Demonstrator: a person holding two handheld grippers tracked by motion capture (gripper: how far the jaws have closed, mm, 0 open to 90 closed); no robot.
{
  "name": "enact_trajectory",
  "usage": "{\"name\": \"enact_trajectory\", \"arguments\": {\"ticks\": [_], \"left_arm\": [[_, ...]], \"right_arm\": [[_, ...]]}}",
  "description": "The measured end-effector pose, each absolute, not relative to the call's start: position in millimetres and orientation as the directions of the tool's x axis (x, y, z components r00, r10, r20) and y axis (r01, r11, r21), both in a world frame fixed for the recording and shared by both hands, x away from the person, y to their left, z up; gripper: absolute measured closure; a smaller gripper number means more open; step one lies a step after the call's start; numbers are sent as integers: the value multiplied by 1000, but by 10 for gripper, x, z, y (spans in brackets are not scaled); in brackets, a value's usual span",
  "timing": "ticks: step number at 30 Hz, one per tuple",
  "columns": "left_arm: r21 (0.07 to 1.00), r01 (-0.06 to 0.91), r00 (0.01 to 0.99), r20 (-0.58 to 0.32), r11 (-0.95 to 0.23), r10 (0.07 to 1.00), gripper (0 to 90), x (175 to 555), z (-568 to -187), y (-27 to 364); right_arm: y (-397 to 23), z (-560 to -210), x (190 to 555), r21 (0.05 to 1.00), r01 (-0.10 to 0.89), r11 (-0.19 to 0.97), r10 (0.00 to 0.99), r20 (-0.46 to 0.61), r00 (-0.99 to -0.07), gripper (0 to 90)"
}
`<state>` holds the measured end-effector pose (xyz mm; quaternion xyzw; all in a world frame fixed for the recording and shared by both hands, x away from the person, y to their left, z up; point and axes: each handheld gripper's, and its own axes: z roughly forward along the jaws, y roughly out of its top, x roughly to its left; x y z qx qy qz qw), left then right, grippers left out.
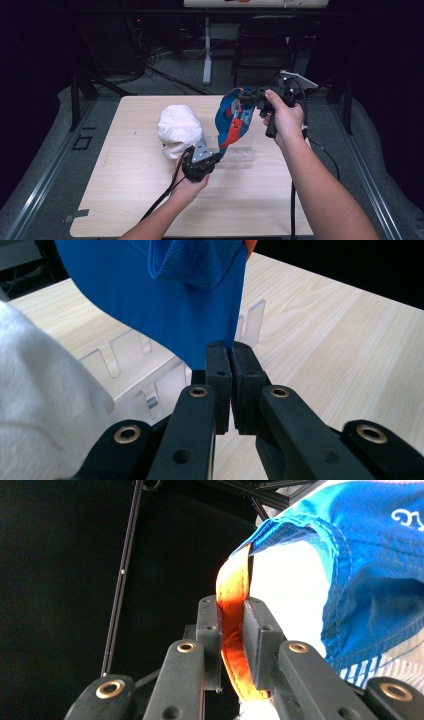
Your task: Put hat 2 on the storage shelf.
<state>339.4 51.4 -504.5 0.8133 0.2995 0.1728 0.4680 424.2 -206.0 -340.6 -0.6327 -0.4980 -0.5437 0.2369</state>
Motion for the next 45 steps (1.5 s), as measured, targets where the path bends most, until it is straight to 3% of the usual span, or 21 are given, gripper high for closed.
{"name": "enact_trajectory", "arguments": {"ticks": [8, 20, 29, 38, 45], "left_arm": [[864, 327, 765, -5, -382, 644, 874, 3438, -5011, 503], [834, 366, 740, 8, -413, 673, 875, 3407, -5174, 502], [828, 385, 724, 3, -407, 690, 869, 3399, -5262, 494], [841, 392, 736, -43, -373, 676, 769, 3293, -5231, 565], [843, 406, 747, -83, -354, 660, 606, 3105, -5189, 704]], "right_arm": [[-2099, -3339, 4218, 253, 882, -399, 376, 922, -94, 792], [-2057, -3534, 4292, 229, 894, -386, 407, 911, -58, 790], [-2161, -3699, 4278, 258, 890, -377, 492, 870, -44, 786], [-2342, -3742, 4196, 304, 872, -384, 544, 838, -53, 737], [-2458, -3749, 4052, 371, 854, -364, 612, 787, -81, 654]]}}
